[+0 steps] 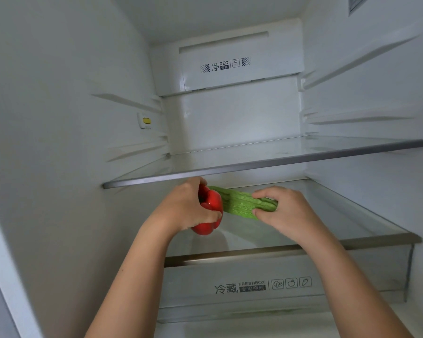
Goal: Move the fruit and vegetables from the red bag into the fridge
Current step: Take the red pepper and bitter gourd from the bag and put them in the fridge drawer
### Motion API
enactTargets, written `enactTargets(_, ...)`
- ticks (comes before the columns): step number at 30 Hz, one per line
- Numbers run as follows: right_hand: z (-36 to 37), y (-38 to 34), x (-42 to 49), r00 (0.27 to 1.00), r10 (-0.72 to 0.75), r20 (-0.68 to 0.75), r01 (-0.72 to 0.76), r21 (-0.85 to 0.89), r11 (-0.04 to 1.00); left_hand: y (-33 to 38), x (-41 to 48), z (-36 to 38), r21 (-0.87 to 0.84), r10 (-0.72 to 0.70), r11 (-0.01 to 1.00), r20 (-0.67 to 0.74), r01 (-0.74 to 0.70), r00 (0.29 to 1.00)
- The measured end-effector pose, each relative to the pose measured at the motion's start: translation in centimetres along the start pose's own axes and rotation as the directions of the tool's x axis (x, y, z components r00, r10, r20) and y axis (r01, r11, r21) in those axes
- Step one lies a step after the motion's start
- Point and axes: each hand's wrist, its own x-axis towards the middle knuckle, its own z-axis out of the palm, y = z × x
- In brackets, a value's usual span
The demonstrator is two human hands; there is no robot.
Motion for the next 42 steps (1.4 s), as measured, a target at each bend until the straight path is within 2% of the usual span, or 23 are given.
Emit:
enactTargets(7,0.0,0.2,0.0,1.0,-0.003,-0.002,0.003,-0.065,0.998,-1.3,-0.3,1.2,-0.243,-0.049,0.97,-0.125,0.018,0.991)
enactTargets(11,-0.1,0.2,0.0,1.0,-0.003,-0.015,0.002,-0.107,0.994,-1.4,-0.6,1.9,-0.306,-0.032,0.952,-0.175,-0.023,0.984)
enactTargets(17,0.0,0.3,-0.1,0.999,-0.018,-0.046,0.009,-0.19,0.982,-1.8,-0.8,2.3,-0.469,-0.011,0.882,-0.128,-0.051,0.992)
enactTargets(25,0.1,0.0,-0.4,0.996,-0.062,-0.068,0.042,-0.258,0.965,-2.1,-1.2,2.9,-0.526,-0.07,0.851,-0.115,-0.001,0.991)
enactTargets(28,0.0,-0.3,-0.6,0.991,-0.095,-0.095,0.065,-0.279,0.958,-2.2,-1.8,3.0,-0.495,-0.09,0.869,-0.141,0.008,0.986)
enactTargets(32,-0.1,-0.8,-0.8,0.981,-0.152,-0.125,0.113,-0.276,0.955,-2.2,-3.6,2.7,-0.307,-0.084,0.952,-0.27,-0.003,0.959)
enactTargets(36,-0.4,-1.4,-1.7,0.965,-0.169,-0.201,0.102,-0.307,0.946,-1.7,-6.6,2.2,-0.128,0.022,0.989,-0.38,-0.076,0.925)
enactTargets(42,0.6,-3.7,-6.8,0.931,-0.212,-0.296,0.125,-0.288,0.949,-0.3,-11.4,2.0,0.004,0.161,0.984,-0.446,-0.178,0.88)
